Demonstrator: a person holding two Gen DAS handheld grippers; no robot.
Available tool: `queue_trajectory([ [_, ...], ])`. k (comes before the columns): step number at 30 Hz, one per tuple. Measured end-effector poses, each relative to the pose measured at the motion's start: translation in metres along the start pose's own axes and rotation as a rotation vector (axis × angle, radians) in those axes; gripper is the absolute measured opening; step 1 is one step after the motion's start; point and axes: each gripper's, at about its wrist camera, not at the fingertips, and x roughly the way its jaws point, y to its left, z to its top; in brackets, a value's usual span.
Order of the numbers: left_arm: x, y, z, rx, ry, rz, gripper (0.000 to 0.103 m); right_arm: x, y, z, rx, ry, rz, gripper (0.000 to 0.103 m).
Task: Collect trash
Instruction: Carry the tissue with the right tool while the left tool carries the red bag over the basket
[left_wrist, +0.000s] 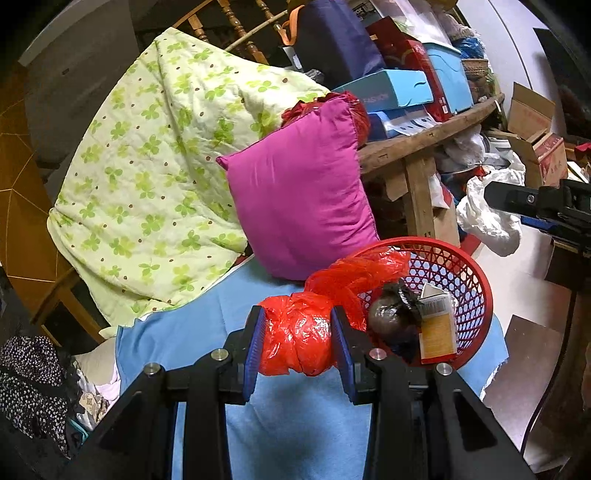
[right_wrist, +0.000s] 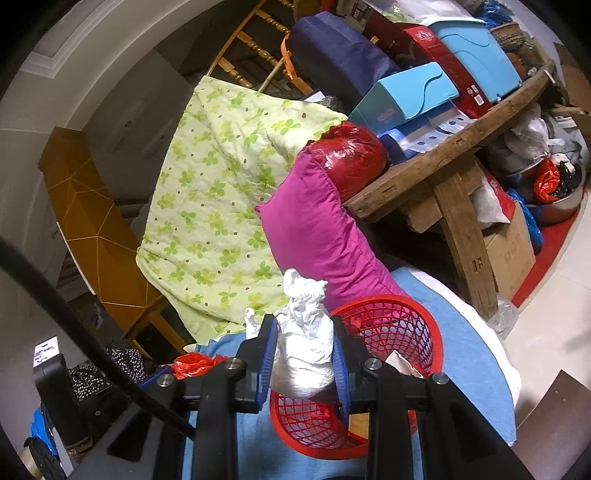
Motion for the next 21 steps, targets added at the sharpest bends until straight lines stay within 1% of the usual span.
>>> queue_trajectory([
  [21, 0.013, -0.024, -0.005, 0.037, 0.027, -0.042, 0.038, 0.000, -0.024, -0.003, 0.044, 0.006, -0.033, 0.030],
])
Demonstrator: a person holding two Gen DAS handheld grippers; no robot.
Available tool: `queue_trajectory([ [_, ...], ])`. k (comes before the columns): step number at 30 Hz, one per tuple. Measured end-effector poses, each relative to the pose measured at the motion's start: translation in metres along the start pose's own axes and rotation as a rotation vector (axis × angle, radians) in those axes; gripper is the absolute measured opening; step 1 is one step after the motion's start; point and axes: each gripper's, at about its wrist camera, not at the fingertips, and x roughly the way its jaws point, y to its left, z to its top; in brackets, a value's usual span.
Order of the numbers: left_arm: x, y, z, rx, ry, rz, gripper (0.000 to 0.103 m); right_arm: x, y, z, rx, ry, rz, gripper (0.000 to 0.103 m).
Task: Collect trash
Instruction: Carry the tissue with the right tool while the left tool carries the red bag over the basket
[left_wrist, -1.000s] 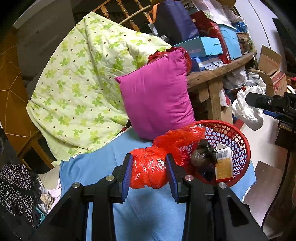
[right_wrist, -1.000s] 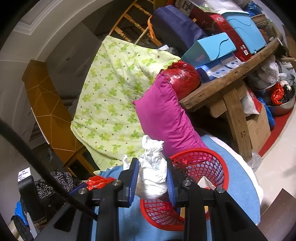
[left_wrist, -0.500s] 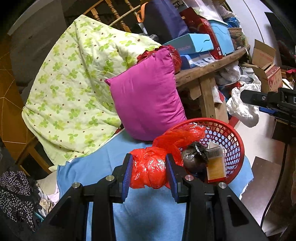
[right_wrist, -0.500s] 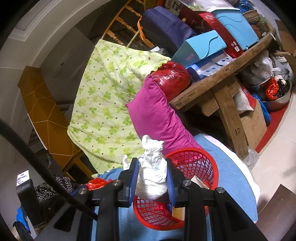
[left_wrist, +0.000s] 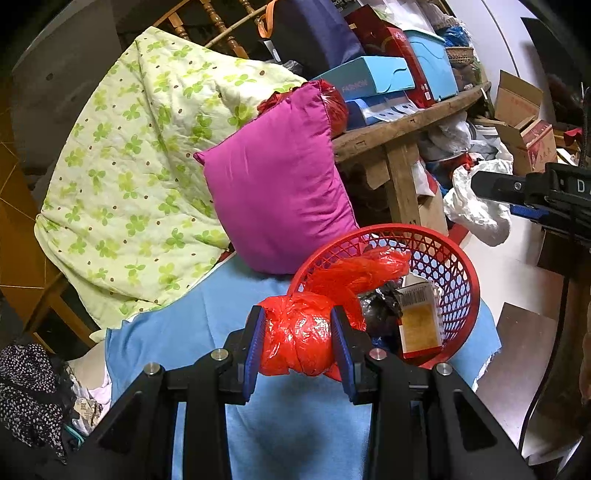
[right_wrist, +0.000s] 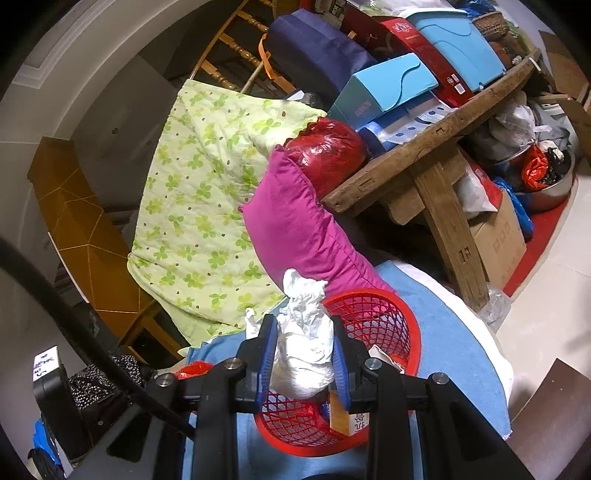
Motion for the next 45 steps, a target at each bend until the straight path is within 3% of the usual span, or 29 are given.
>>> queue_trajectory([
  [24, 0.046, 0.003, -0.013, -0.058, 0.064, -0.100, 0.038, 0.029, -0.030, -0.013, 0.045, 0.058, -0.093, 0.030],
  [45, 0.098, 0.023, -0.006, -0.156, 0.092, -0.163, 0.038, 0.074, -0.009, -0.016, -0.019, 0.127, -0.125, 0.030],
])
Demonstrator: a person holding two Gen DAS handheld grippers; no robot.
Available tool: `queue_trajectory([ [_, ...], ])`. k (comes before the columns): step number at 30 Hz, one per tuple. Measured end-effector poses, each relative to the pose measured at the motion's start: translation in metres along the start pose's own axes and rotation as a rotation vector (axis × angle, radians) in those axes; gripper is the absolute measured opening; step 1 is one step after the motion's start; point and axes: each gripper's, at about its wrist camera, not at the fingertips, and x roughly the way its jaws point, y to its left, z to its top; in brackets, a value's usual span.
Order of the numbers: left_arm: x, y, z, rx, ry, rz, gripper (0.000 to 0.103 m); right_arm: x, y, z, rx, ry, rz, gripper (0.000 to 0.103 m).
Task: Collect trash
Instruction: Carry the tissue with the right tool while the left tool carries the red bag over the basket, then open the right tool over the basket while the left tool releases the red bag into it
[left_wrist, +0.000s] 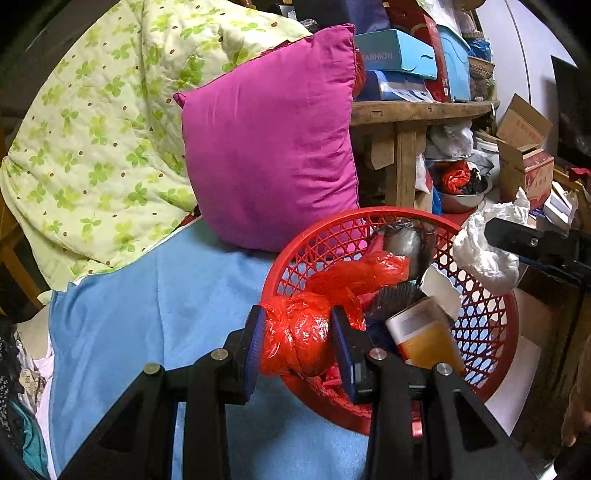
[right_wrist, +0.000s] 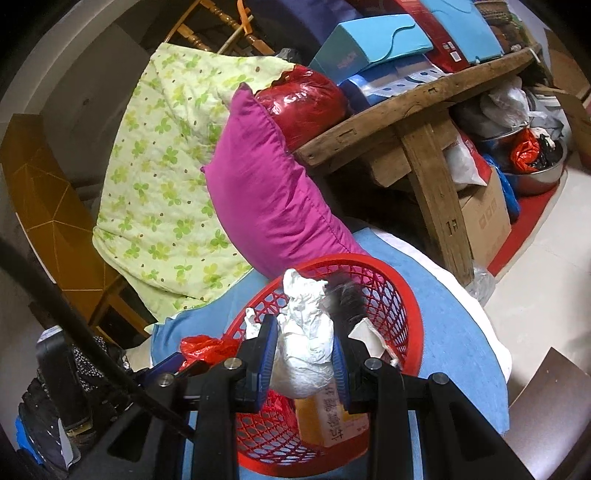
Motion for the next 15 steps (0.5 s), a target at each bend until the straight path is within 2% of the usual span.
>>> queue_trajectory([
  [15, 0.018, 0.006, 0.007, -0.013, -0.023, -0.076, 0.040, 0.032, 0.009, 0.007, -0.038, 0.033, -0.058, 0.032],
])
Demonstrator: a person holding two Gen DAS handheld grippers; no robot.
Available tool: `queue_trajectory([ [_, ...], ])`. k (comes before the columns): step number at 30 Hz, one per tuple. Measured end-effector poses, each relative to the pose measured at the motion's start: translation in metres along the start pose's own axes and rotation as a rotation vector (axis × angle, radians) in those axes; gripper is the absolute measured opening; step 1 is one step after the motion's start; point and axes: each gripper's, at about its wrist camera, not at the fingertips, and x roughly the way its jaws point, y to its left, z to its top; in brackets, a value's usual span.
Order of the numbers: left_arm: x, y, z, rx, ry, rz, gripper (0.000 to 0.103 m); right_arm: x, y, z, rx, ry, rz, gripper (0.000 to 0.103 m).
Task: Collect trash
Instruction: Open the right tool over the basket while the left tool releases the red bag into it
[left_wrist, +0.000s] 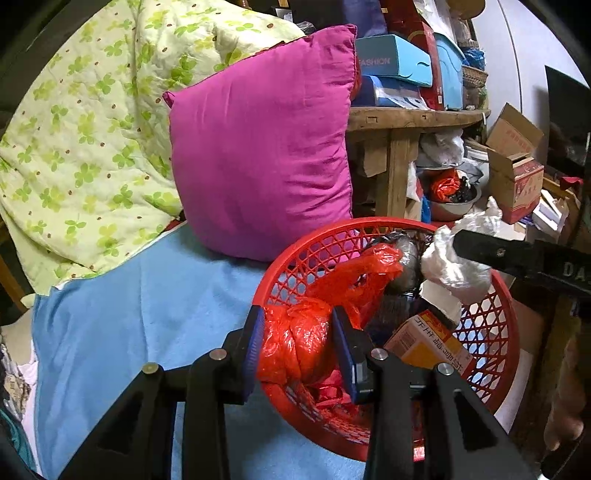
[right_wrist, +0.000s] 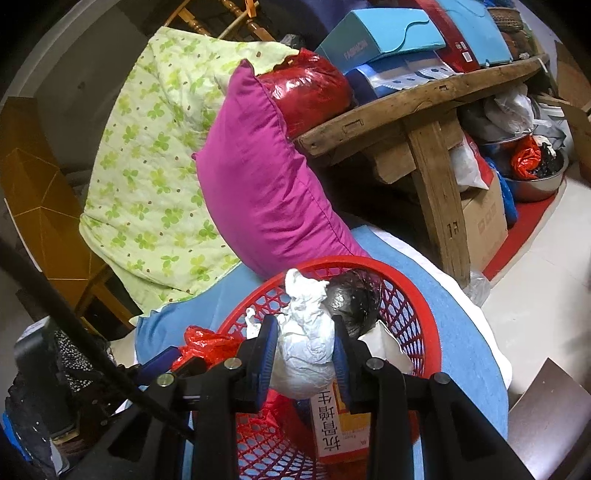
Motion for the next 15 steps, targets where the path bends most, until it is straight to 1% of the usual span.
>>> queue_trajectory([
  [1, 0.002, 0.001, -0.001, -0.005, 0.002, -0.022, 0.041, 0.002, 0.000, -0.001, -0.001, 0.001, -0.008, 0.032],
  [4, 0.003, 0.002, -0.003, -0.011, -0.007, -0.050, 0.041, 0.006, -0.004, -0.001, 0.006, 0.005, -0.026, 0.032],
  [7, 0.004, 0.004, -0.005, -0.015, -0.018, -0.105, 0.041, 0.007, -0.009, -0.001, 0.017, 0.008, -0.044, 0.032],
  [11, 0.010, 0.006, -0.010, -0.052, 0.019, -0.193, 0.041, 0.007, -0.017, -0.001, 0.041, 0.012, -0.058, 0.032],
  [13, 0.012, 0.006, -0.014, -0.057, 0.029, -0.210, 0.042, 0.008, -0.018, -0.002, 0.044, 0.017, -0.062, 0.032],
  [15, 0.011, 0.006, -0.018, -0.058, 0.030, -0.216, 0.045, 0.007, -0.017, -0.003, 0.042, 0.018, -0.065, 0.032],
])
